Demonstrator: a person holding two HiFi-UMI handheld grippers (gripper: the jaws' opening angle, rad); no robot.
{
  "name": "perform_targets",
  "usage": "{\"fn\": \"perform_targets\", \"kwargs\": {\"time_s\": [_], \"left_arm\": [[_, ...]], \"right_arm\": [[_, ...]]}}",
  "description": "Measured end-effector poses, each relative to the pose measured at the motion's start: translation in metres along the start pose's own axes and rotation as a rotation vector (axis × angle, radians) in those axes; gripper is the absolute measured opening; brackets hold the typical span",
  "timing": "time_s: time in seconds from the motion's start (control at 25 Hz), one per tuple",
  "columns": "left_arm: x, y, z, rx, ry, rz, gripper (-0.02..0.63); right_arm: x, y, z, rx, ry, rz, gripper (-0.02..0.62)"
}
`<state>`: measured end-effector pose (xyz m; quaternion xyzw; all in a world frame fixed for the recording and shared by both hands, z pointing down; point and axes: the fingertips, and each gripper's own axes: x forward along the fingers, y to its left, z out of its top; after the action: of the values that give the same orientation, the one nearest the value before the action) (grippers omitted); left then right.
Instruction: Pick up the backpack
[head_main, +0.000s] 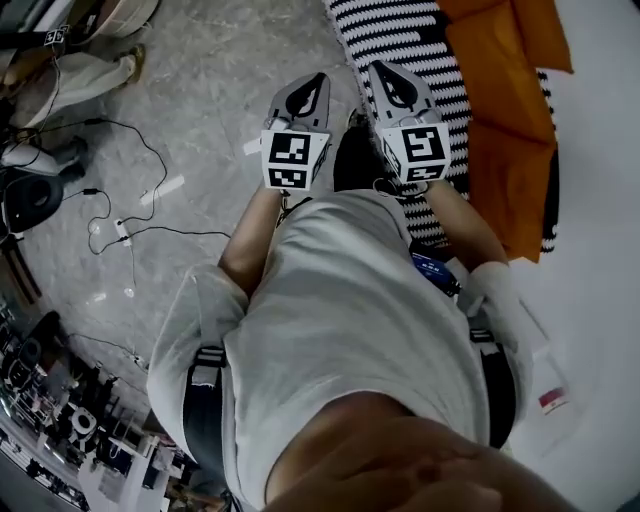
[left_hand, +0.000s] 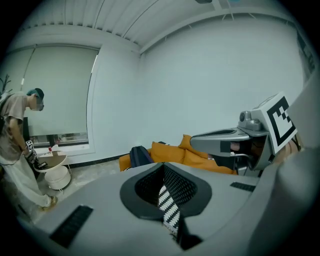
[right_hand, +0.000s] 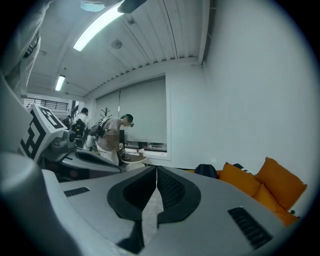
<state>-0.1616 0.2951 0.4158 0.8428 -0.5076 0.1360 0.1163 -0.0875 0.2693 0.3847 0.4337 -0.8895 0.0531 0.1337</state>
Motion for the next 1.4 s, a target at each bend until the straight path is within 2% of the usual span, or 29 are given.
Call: {"fn": "perform_targets", "kwargs": {"time_s": [0.12, 0.36, 0.6, 0.76, 1.0, 1.2, 1.4], "left_arm": [[0.039, 0.013, 0.018, -0.001, 0.024, 0.004, 0.012], [0.120, 0.012, 0.032, -0.022, 0.093, -0.011, 0.012], [0.188, 0.020, 0.053, -0.036, 0.091, -0.031, 0.012], [0.219, 0.027, 0.070, -0.024, 0.080, -0.040, 0.012], [0.259, 0.050, 0.084, -0.003, 0.065, -0.072, 0.012], [0.318, 0.068, 0.099, 0.010, 0.049, -0.119, 0.012], [0.379, 0.090, 0.114, 0.031, 0.068, -0.168, 0.012]], "right_arm": [[0.028, -0.031, 0.008, 0.016, -0.002, 0.013, 0.040], [0.060, -0.112, 0.004, 0.054, 0.032, 0.003, 0.040], [0.093, -0.165, -0.001, 0.039, 0.079, 0.005, 0.040], [0.108, -0.189, 0.000, 0.045, 0.092, 0.008, 0.040], [0.140, -0.207, 0.011, -0.006, 0.086, 0.009, 0.040], [0.179, -0.241, 0.010, -0.008, 0.106, -0.013, 0.040], [0.224, -0.273, 0.016, -0.009, 0.157, -0.009, 0.040]]}}
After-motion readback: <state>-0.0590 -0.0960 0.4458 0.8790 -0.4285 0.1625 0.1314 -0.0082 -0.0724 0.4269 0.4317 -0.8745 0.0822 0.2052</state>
